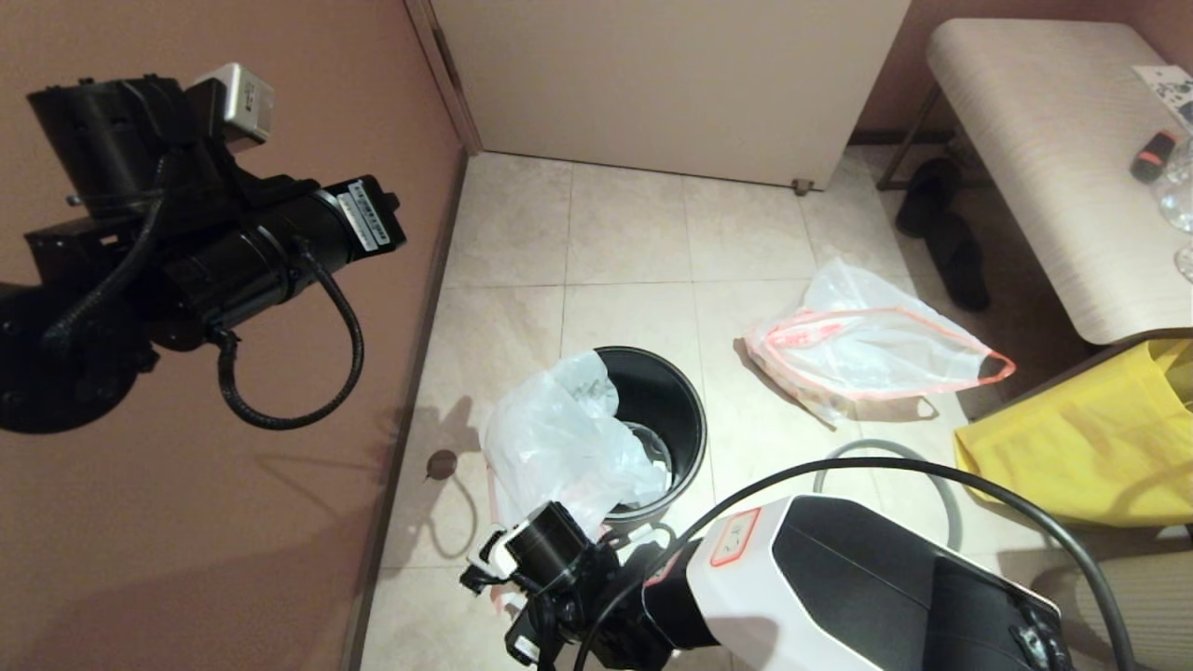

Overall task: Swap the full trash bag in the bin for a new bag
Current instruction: Put the new garbage bag on the trash can

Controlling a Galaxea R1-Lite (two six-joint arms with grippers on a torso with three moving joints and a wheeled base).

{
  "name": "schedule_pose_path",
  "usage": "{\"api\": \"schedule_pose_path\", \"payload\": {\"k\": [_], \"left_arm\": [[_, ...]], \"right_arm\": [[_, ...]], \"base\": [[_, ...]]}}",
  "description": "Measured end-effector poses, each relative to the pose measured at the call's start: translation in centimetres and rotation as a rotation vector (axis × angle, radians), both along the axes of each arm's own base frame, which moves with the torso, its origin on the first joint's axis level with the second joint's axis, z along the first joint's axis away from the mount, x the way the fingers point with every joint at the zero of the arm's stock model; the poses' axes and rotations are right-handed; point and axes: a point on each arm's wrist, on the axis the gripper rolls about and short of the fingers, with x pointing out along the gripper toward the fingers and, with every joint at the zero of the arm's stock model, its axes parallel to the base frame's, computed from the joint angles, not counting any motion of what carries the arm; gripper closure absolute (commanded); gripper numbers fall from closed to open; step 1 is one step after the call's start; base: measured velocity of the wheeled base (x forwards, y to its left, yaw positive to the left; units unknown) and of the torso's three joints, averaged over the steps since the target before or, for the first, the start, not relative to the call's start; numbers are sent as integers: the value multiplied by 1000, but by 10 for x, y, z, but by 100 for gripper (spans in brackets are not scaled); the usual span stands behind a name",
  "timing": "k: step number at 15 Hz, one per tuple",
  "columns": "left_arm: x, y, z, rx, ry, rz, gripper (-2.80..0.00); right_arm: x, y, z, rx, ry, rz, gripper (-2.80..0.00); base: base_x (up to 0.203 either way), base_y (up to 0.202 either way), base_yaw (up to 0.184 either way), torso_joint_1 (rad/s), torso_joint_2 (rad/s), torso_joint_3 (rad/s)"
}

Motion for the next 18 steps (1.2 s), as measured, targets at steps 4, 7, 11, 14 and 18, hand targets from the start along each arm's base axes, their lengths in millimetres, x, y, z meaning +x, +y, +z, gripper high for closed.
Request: {"api": "schedule_pose_path", "payload": {"k": [4, 7, 11, 14, 18], "left_arm": [[0, 2, 1, -1, -3, 6, 0], [0, 4, 2, -2, -6, 12, 0], [0, 5, 2, -2, -6, 15, 0], [0, 5, 2, -1, -7, 14, 0], [0, 5, 2, -1, -8, 16, 0]], "right_arm": [[-1, 3, -9, -27, -9, 34, -280], [2, 9, -14, -20, -20, 41, -280], [11, 22, -19, 10, -57, 50, -280], [16, 24, -29, 9, -67, 43, 0], [26, 22, -31, 25, -79, 24, 0]], "base": [[0, 0, 0, 0, 0, 0], [0, 0, 0, 0, 0, 0], [0, 0, 0, 0, 0, 0], [0, 0, 0, 0, 0, 0], [0, 0, 0, 0, 0, 0]]}}
